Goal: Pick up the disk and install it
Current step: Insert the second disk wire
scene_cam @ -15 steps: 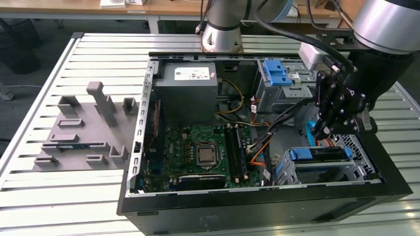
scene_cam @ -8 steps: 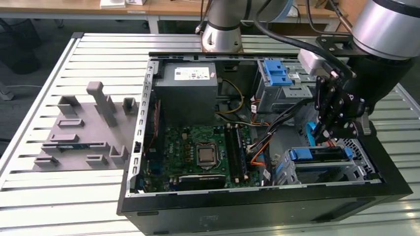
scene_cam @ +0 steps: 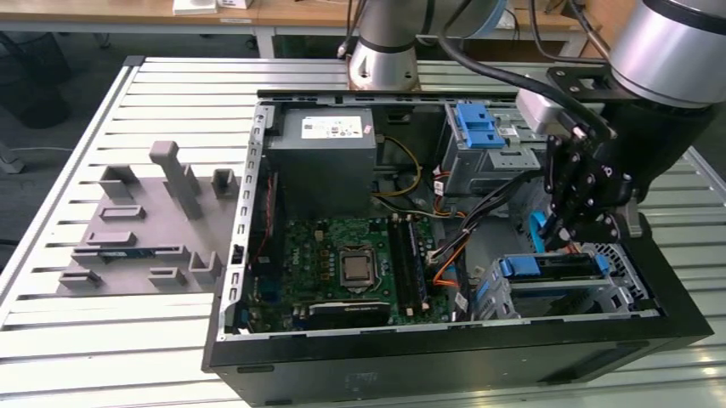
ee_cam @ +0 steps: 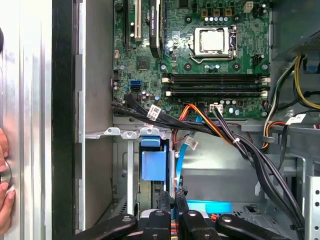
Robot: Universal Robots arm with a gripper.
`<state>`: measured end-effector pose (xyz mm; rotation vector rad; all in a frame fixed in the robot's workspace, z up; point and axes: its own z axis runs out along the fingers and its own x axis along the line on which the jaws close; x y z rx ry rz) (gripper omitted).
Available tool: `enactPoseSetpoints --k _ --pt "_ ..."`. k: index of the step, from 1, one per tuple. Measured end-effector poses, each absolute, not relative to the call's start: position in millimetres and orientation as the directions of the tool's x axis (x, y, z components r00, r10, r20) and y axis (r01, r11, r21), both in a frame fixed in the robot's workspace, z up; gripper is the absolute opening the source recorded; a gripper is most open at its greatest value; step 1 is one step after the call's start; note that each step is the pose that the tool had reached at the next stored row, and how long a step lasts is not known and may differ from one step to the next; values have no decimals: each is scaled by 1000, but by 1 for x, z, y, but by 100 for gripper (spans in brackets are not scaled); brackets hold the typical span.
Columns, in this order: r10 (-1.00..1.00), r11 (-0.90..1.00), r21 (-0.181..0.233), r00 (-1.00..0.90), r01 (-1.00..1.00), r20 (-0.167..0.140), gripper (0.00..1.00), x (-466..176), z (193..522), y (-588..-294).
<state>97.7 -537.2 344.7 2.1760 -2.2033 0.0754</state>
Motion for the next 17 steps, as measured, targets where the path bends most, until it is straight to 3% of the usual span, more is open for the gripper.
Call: enactPoseSetpoints --k 17 --pt "-998 19 -4 -19 -1000 64 16 104 339 -545"
